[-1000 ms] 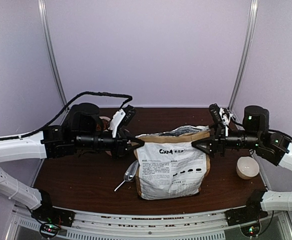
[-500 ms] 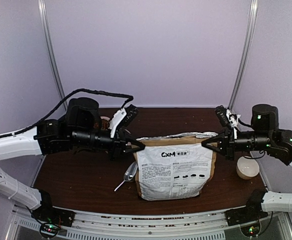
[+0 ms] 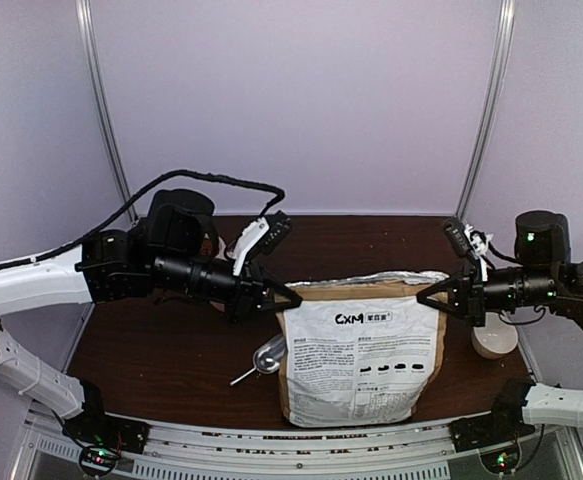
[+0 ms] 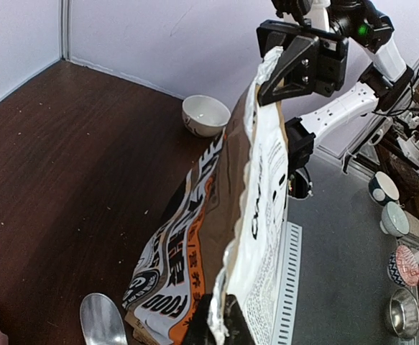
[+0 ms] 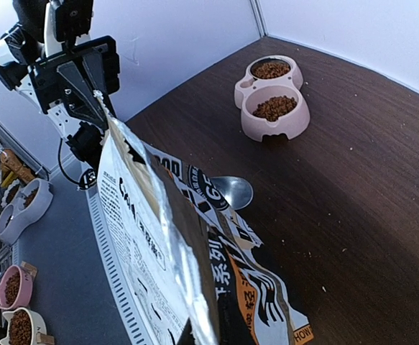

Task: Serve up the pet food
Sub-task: Close the seal on the pet food bag with both arms, then press the seal on the pet food bag.

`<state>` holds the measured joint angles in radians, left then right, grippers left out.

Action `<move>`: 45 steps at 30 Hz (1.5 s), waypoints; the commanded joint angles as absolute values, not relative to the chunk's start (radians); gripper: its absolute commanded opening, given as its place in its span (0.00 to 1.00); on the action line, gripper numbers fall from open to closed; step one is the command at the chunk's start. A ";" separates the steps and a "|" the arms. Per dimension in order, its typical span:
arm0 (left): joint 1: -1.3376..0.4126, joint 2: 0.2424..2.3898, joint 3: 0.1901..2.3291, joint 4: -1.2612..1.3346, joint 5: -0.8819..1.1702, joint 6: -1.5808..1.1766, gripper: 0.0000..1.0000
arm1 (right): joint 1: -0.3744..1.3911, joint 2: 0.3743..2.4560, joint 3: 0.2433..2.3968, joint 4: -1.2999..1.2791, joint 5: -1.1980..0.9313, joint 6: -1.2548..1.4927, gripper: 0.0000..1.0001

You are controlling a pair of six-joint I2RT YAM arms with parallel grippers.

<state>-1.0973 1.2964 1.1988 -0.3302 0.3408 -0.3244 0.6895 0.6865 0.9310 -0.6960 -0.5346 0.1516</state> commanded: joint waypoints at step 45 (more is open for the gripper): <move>-1.007 1.235 1.097 0.015 0.588 -0.274 0.00 | 1.120 1.277 1.488 -0.963 -0.073 -0.317 0.00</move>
<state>-1.0199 1.2755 1.0786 -0.1814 0.5533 -0.2935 1.1110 1.3193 1.4754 -0.9634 -0.1951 -0.3294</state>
